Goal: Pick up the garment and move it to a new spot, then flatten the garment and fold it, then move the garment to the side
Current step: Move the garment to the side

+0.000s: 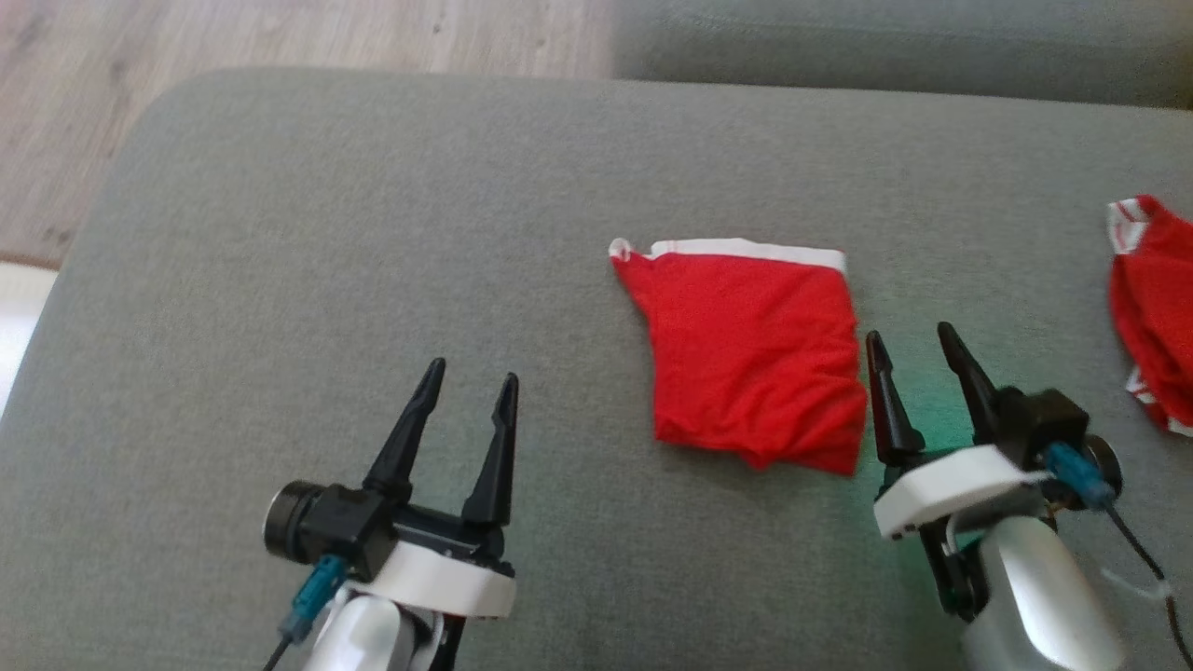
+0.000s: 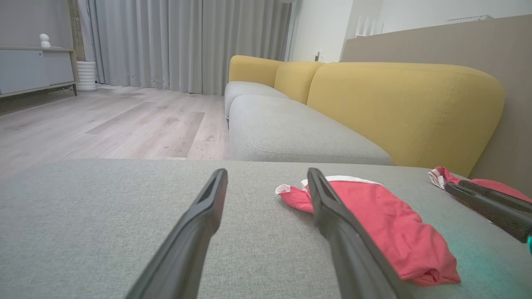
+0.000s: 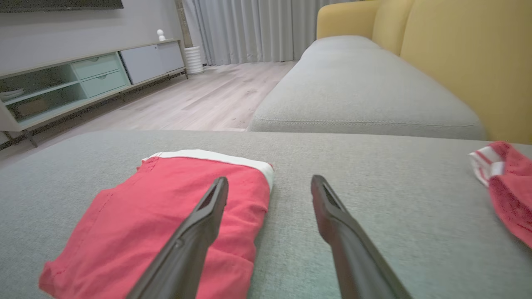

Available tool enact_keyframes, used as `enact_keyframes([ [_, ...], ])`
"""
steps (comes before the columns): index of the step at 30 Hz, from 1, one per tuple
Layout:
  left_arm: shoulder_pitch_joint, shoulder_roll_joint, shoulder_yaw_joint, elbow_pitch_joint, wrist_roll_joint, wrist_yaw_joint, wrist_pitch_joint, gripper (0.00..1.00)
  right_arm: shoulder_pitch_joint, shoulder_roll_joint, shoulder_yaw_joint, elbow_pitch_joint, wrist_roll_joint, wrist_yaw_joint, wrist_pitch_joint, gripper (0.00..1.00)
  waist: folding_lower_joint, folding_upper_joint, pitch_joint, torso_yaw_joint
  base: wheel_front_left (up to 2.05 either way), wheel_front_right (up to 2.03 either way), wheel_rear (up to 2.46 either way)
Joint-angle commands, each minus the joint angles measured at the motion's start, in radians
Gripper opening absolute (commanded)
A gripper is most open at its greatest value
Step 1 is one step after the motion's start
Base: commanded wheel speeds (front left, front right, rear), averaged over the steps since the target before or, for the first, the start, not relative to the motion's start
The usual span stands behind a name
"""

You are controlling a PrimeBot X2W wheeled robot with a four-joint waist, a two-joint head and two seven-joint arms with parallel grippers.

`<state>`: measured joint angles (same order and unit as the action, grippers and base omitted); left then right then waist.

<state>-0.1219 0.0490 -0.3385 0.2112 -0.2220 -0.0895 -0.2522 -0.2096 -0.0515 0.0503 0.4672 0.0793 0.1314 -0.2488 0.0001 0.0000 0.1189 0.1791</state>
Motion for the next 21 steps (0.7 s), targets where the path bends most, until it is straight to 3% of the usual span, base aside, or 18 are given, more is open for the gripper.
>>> enact_keyframes([
  [1,-0.049,0.001,0.017,-0.028,-0.003,-0.004,-0.010,1.00,-0.057,0.001,0.029,0.000,0.011,-0.001,0.014,1.00,-0.0001,0.0000,0.029,0.028,0.00,0.00,0.00],
  [11,-0.082,0.001,-0.016,-0.013,-0.015,-0.004,-0.010,1.00,-0.156,0.001,0.083,0.233,0.190,-0.001,0.123,1.00,-0.0001,0.0000,0.065,0.089,0.00,0.00,0.00],
  [17,-0.082,0.001,-0.012,-0.008,-0.016,-0.002,-0.010,1.00,-0.185,0.001,0.143,0.299,0.217,-0.001,0.145,1.00,-0.0001,0.0000,0.058,0.092,0.00,0.00,0.00],
  [18,-0.081,0.001,-0.011,-0.007,-0.016,-0.002,-0.010,1.00,-0.190,0.001,0.156,0.308,0.214,-0.001,0.146,0.75,-0.0001,0.0000,0.057,0.091,0.00,0.00,0.00],
  [19,-0.080,0.001,-0.012,-0.007,-0.017,-0.001,-0.010,1.00,-0.196,0.001,0.168,0.316,0.209,-0.001,0.144,0.13,-0.0001,0.0000,0.054,0.089,0.00,0.00,0.00],
  [20,-0.079,0.001,-0.013,-0.008,-0.018,0.000,-0.010,1.00,-0.201,0.001,0.181,0.323,0.204,-0.001,0.140,0.00,-0.0001,0.0000,0.052,0.086,0.00,0.00,0.00],
  [21,-0.078,0.001,-0.014,-0.008,-0.019,0.000,-0.010,1.00,-0.205,0.001,0.191,0.329,0.206,-0.001,0.136,0.00,-0.0001,0.0000,0.049,0.082,0.00,0.00,0.00],
])
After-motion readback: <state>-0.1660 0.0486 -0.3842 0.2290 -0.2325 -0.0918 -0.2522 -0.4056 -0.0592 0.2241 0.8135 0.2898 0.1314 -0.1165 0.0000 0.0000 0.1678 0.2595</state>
